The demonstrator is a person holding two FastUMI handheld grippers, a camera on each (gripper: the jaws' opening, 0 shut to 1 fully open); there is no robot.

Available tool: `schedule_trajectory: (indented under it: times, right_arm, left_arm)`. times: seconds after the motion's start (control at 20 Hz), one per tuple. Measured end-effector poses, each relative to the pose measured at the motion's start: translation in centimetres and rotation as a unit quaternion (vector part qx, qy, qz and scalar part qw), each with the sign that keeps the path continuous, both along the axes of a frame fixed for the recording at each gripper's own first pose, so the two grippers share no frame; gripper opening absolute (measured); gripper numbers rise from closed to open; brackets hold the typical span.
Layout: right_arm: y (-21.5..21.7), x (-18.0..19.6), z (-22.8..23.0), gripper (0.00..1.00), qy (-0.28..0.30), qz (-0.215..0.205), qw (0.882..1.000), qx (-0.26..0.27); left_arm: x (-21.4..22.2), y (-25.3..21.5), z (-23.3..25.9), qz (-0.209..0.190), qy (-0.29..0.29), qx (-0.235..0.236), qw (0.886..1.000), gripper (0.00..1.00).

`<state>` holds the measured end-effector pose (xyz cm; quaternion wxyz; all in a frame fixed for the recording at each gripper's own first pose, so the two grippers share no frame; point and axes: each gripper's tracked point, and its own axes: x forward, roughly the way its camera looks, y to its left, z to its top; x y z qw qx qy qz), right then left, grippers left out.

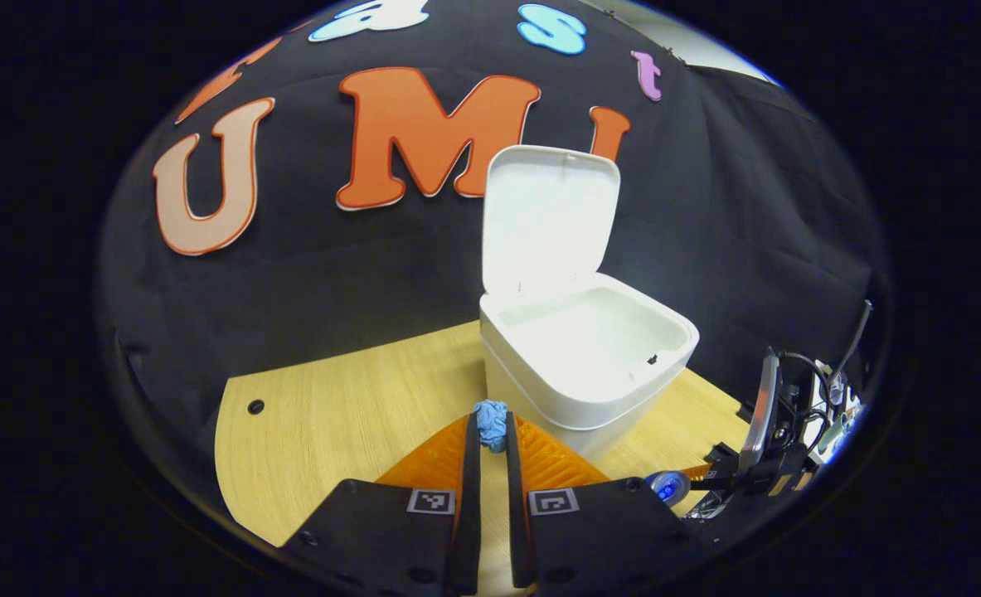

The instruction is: Press the lid of the desktop garbage bin to open it, pick up the crumpled paper on the desktop and throw it into the bin, then pick up the pop can on the desktop and drop it into the bin, and finally close the garbage bin lid.

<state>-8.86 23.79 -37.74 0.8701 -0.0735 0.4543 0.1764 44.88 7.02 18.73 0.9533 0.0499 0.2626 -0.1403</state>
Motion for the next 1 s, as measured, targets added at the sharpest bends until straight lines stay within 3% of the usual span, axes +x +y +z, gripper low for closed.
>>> schedule_trajectory:
  times: [0.3, 0.55, 0.9, 1.0]
  right_arm:
    - [-0.1, 0.1, 0.0, 0.79, 0.001, -0.031, 1.0, -0.005]
    - [-0.1, 0.3, 0.3, 0.79, 0.001, -0.051, 0.999, -0.001]
    - [-0.3, 1.6, 1.8, 0.79, -0.022, -0.079, 0.997, -0.007]
    - [-1.0, 2.0, 3.0, 0.79, -0.04, -0.086, 0.995, -0.009]
  left_arm:
    - [1.5, -3.3, 1.6, -0.027, -0.033, -0.013, 0.999, 0.18]
    - [1.8, -6.9, 0.3, -0.071, -0.013, -0.023, 0.997, 0.18]
    - [2.5, -7.9, -1.7, -0.084, 0.006, -0.021, 0.996, 0.18]
    - [2.7, -8.2, -1.7, -0.087, 0.007, -0.023, 0.996, 0.23]
